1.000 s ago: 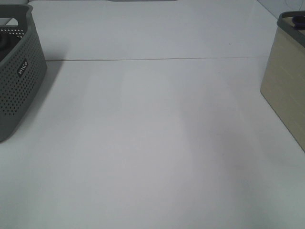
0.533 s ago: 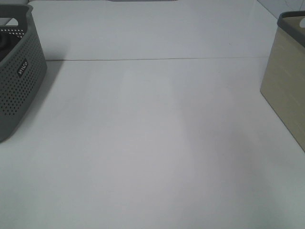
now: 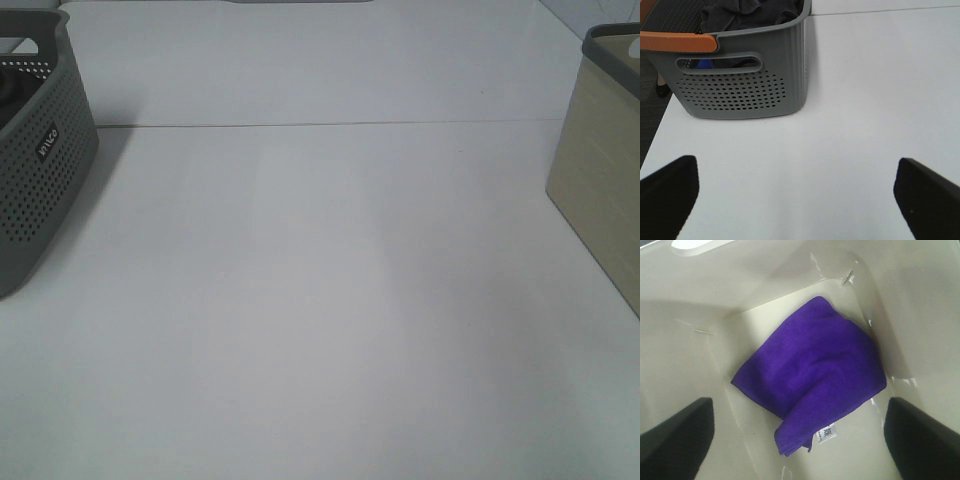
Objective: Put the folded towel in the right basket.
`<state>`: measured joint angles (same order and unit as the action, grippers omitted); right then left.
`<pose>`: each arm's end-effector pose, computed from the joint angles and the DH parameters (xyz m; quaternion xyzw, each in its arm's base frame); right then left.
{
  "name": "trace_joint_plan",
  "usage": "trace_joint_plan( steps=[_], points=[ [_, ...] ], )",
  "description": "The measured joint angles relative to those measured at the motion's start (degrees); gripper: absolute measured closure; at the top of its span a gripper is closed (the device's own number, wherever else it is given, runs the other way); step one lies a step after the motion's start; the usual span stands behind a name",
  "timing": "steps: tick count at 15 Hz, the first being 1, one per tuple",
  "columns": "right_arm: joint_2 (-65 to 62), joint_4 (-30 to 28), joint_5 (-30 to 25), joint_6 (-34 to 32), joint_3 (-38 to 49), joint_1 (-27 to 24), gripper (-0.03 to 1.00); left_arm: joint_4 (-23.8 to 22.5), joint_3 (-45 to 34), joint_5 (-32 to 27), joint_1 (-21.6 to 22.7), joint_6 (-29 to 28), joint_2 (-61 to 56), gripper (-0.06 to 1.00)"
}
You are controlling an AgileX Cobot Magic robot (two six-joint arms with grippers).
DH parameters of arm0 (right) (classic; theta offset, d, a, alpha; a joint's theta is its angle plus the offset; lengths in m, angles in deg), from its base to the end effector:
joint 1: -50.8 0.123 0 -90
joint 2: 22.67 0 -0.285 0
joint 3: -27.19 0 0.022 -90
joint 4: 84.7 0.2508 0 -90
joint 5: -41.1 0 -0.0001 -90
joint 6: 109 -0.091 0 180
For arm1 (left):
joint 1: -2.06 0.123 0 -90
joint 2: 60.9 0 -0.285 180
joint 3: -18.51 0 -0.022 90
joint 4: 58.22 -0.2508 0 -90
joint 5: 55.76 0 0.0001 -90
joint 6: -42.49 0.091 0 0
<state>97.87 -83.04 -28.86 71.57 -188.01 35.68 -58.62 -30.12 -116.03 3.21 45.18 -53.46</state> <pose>0.4167 -0.1100 0.3281 0.1256 0.9686 -0.0150 0.2138 -0.0053 0.0004 0.2777 0.0113 0.8495 0.0212 0.5270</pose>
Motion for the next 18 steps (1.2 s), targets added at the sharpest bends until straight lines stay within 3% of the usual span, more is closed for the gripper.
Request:
trace_joint_plan(
  steps=[4,9,13,15,18],
  points=[
    [-0.17,0.23,0.0,-1.26,0.0,1.6,0.07,0.0,0.0,0.0,0.0,0.0,0.0,-0.05],
    [-2.92,-1.09,0.11,-3.55,-4.53,14.15,0.07,0.0,0.0,0.0,0.0,0.0,0.0,-0.05],
    [-13.18,-1.66,0.34,-3.78,-3.55,17.65,0.07,0.0,0.0,0.0,0.0,0.0,0.0,-0.05],
    [-24.52,-1.66,0.74,-4.13,3.78,21.2,0.07,0.0,0.0,0.0,0.0,0.0,0.0,-0.05],
    [-48.82,-1.66,1.55,-5.44,27.33,25.32,0.07,0.0,0.0,0.0,0.0,0.0,0.0,-0.05]
  ],
)
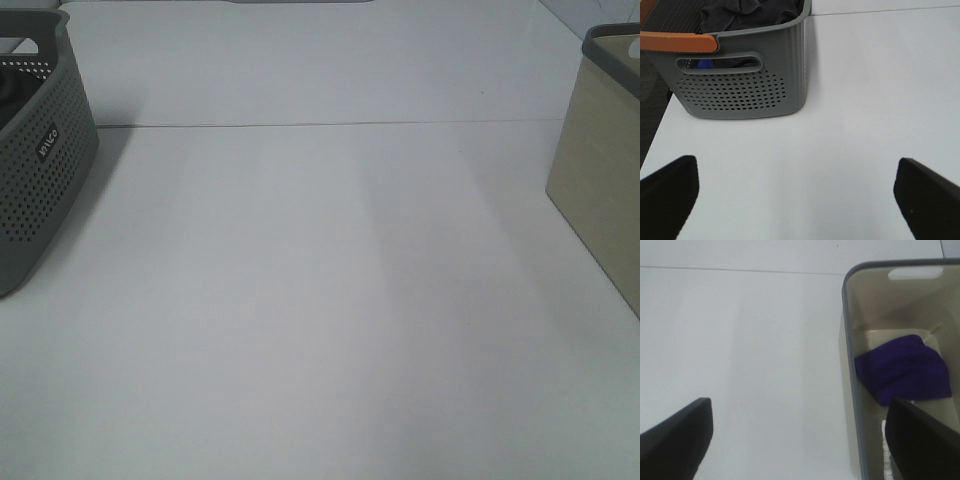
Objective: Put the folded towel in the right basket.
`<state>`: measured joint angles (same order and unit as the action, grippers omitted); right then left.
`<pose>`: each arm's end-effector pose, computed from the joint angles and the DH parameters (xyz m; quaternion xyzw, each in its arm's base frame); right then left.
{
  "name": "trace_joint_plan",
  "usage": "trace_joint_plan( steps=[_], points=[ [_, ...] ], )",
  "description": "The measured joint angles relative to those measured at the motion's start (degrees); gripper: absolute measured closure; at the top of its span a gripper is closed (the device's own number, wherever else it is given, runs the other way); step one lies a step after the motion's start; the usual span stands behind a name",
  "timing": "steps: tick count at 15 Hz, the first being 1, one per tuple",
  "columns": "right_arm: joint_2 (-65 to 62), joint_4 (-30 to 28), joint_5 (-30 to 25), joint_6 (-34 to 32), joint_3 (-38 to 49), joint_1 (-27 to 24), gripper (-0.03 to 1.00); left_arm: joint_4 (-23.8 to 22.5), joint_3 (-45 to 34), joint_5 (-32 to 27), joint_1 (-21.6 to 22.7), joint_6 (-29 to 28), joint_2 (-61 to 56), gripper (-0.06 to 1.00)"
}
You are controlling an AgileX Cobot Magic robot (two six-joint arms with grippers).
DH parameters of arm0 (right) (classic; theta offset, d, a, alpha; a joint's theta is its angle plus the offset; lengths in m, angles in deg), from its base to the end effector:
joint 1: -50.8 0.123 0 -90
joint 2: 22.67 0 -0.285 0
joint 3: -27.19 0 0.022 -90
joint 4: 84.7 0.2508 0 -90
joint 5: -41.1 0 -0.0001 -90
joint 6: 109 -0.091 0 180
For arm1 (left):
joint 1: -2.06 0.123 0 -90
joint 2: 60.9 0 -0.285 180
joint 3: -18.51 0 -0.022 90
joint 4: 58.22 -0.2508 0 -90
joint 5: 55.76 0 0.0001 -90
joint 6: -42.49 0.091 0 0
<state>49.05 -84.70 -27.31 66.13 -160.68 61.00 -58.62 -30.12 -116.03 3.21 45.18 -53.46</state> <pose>0.1903 0.0342 0.4626 -0.0425 0.9135 0.0531 0.4012 -0.0053 0.0004 0.2777 0.0113 0.8495 0.0212 0.5270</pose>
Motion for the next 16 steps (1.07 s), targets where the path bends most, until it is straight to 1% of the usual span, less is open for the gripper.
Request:
trace_joint_plan(
  steps=[2,4,7,9,10,11,15,16],
  points=[
    [-14.04,0.0,1.89,-0.34,12.09,0.0,0.07,0.0,0.0,0.0,0.0,0.0,0.0,-0.05],
    [-27.33,-1.83,2.29,-0.29,24.12,0.0,0.07,0.0,0.0,0.0,0.0,0.0,0.0,-0.05],
    [-44.12,-2.81,2.41,0.8,37.59,0.0,0.07,0.0,0.0,0.0,0.0,0.0,0.0,-0.05],
    [-54.09,-2.81,3.61,2.12,44.0,0.0,0.07,0.0,0.0,0.0,0.0,0.0,0.0,-0.05],
    [-55.98,-2.81,4.3,2.52,45.15,0.0,0.07,0.0,0.0,0.0,0.0,0.0,0.0,-0.05],
    [-62.11,-2.86,6.76,3.04,48.99,0.0,0.07,0.0,0.0,0.0,0.0,0.0,0.0,-0.05],
    [-64.17,-3.04,8.08,3.21,56.55,0.0,0.07,0.0,0.0,0.0,0.0,0.0,0.0,-0.05],
    [-64.17,-2.98,8.08,3.27,57.3,0.0,0.07,0.0,0.0,0.0,0.0,0.0,0.0,-0.05]
  ],
)
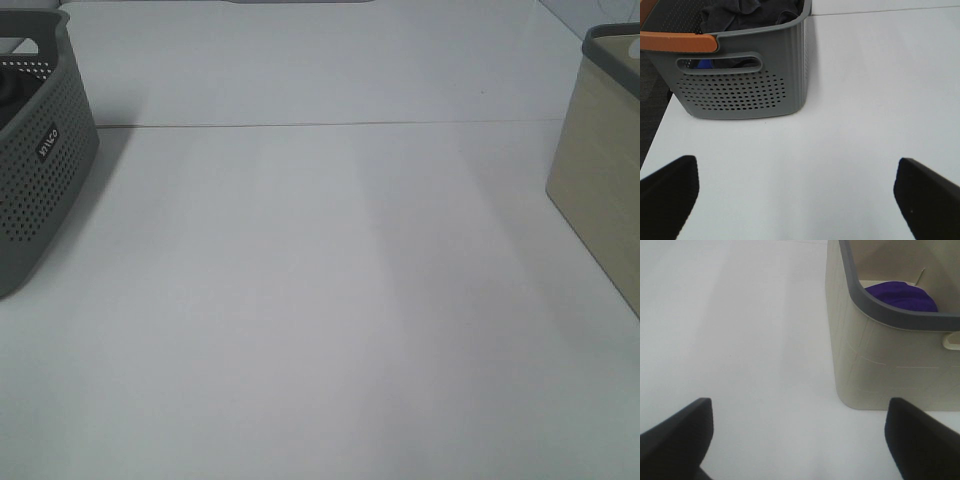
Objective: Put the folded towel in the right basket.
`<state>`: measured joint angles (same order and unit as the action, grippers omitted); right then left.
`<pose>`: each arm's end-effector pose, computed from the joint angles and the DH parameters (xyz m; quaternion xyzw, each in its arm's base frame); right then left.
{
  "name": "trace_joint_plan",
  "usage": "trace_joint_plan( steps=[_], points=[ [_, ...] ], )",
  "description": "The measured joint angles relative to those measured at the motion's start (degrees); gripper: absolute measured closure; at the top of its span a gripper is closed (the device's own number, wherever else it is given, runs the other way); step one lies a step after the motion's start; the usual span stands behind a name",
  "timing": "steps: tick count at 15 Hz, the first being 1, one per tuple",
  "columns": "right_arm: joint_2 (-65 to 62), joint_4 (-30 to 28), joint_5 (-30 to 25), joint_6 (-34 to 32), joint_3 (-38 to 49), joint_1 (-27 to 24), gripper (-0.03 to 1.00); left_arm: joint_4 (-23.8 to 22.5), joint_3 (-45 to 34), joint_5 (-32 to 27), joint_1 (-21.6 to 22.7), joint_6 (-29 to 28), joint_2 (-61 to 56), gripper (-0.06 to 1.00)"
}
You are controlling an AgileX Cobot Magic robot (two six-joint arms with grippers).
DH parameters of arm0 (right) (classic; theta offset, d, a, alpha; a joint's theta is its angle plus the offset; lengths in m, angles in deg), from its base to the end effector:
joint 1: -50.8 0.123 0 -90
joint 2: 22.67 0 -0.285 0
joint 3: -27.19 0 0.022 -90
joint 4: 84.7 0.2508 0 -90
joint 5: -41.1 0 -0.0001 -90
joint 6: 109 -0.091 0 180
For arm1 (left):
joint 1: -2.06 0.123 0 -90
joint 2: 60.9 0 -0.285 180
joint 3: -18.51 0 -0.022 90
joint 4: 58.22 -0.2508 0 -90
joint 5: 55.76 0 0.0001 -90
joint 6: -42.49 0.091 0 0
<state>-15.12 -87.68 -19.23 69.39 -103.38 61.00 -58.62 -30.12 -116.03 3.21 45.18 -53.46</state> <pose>-0.0027 -0.0047 0.2738 -0.0632 0.8514 0.0276 0.5199 -0.0053 0.0004 0.2777 0.0113 0.8495 0.0212 0.5270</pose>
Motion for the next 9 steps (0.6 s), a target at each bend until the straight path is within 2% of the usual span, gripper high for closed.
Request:
trace_joint_plan(
  steps=[2,9],
  points=[
    [0.0,-0.74,-2.52,0.4,1.55,0.0,0.07,0.0,0.0,0.0,0.0,0.0,0.0,-0.05],
    [0.0,-0.69,-2.81,0.4,1.6,0.0,0.07,0.0,0.0,0.0,0.0,0.0,0.0,-0.05]
  ],
)
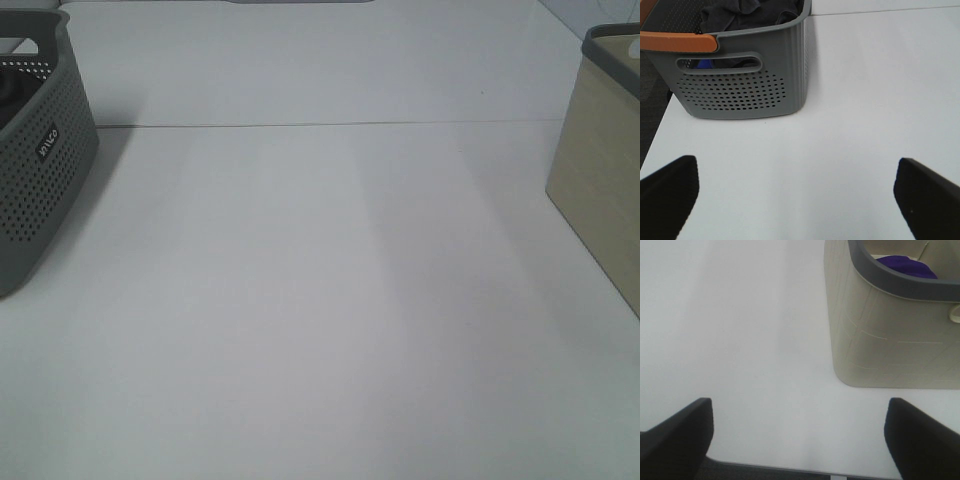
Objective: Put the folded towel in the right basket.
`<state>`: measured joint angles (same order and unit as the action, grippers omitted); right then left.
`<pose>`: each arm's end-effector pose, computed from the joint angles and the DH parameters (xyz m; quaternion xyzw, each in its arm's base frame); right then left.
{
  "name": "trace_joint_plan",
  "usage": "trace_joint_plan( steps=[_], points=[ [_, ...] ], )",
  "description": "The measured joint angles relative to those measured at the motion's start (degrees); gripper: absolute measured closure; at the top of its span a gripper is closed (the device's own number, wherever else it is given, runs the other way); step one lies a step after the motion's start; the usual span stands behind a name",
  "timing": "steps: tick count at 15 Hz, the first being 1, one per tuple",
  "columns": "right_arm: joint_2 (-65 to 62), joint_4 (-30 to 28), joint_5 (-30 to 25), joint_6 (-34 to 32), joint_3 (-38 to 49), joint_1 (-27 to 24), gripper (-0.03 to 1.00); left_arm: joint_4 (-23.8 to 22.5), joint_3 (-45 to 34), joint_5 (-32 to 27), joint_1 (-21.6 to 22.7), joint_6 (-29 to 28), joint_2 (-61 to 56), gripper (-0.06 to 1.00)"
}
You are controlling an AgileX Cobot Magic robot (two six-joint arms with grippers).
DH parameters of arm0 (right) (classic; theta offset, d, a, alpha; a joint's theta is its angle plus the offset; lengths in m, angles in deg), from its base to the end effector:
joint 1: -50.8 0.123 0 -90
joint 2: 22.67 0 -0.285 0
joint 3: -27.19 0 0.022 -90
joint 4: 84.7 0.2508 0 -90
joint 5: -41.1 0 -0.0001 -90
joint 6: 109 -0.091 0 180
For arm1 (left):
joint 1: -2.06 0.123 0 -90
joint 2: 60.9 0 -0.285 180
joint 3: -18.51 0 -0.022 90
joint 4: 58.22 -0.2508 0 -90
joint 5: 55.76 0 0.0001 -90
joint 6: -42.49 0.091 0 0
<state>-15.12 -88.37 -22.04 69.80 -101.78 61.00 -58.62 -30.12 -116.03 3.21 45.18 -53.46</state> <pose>-0.0017 -0.0056 0.2622 -0.0672 0.8704 0.0165 0.4875 -0.0053 0.0004 0.2777 0.0113 0.8495 0.0212 0.5270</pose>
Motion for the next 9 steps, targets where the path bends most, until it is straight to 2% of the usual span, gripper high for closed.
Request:
trace_joint_plan(
  steps=[2,5,7,9],
  points=[
    [0.0,0.34,0.0,0.0,0.0,-0.8,0.07,0.0,0.0,0.0,0.0,0.0,0.0,-0.05],
    [0.0,0.57,0.0,0.0,0.0,-8.08,0.07,0.0,0.0,0.0,0.0,0.0,0.0,-0.05],
    [0.0,0.57,0.0,0.0,0.0,-10.54,0.07,0.0,0.0,0.0,0.0,0.0,0.0,-0.05],
    [0.0,0.69,0.0,0.0,0.0,-10.83,0.07,0.0,0.0,0.0,0.0,0.0,0.0,-0.05]
  ],
)
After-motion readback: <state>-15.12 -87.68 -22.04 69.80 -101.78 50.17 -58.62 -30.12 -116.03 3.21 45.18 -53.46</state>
